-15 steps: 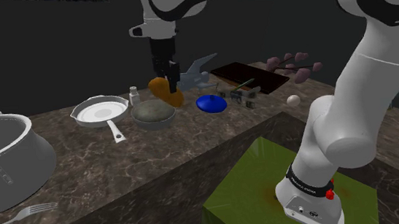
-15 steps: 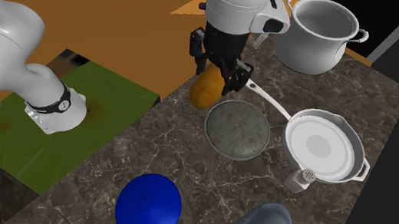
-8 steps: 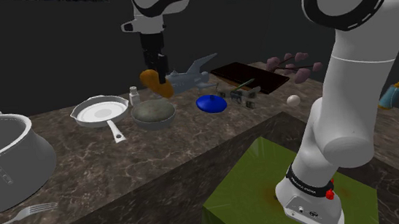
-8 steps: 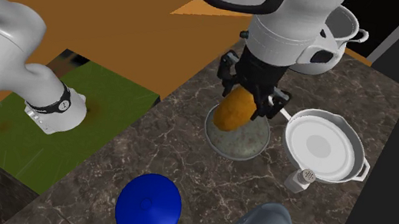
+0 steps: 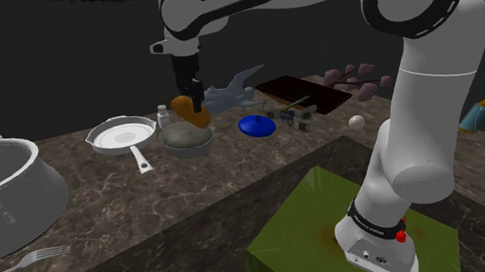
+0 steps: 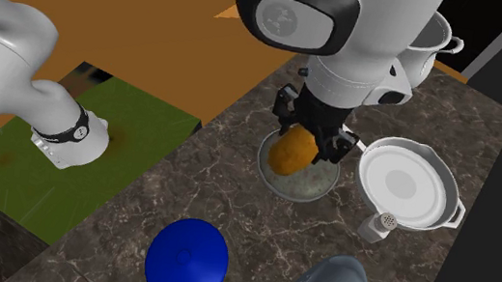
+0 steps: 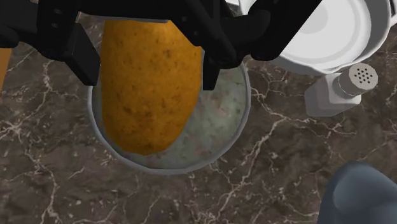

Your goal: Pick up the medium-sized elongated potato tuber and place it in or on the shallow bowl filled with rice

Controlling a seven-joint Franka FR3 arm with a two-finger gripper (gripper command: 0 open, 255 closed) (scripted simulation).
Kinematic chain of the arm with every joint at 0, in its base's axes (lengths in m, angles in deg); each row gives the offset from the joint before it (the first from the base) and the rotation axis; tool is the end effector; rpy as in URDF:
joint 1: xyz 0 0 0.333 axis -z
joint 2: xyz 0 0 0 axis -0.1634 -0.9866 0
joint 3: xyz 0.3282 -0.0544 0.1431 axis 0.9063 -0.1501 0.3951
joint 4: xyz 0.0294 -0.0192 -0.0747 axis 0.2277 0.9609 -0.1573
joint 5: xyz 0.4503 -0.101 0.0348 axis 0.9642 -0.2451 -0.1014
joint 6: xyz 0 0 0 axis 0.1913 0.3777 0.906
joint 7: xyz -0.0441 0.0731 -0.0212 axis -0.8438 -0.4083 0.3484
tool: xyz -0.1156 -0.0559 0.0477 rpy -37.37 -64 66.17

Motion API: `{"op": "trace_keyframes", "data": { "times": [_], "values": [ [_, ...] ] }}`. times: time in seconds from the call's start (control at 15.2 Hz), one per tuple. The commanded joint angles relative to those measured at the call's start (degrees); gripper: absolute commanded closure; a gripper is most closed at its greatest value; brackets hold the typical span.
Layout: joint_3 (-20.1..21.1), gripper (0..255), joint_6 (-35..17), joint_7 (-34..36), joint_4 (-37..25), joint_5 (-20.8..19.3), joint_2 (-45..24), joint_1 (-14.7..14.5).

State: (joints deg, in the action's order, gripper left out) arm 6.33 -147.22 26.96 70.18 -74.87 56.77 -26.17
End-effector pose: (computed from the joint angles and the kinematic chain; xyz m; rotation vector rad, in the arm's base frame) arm 0.6606 0.1569 0.4578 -2.4831 -1.8966 0.1054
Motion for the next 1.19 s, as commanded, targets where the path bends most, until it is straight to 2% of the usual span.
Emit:
{"op": "trace_keyframes", "data": {
  "times": [0.0,0.26,0.79,0.86,1.12],
  "values": [
    [-0.03,255,-1.48,-0.06,1.23,0.01,-0.21,0.04],
    [-0.01,255,-4.7,-0.06,3.67,0.06,-1.0,0.05],
    [0.0,255,-4.7,-0.06,3.67,0.05,-1.0,0.07],
    [0.01,0,-4.63,-0.04,3.52,0.06,-1.08,0.06],
    [-0.07,0,-4.64,-0.25,3.55,0.07,-1.06,0.18]
  ]
}}
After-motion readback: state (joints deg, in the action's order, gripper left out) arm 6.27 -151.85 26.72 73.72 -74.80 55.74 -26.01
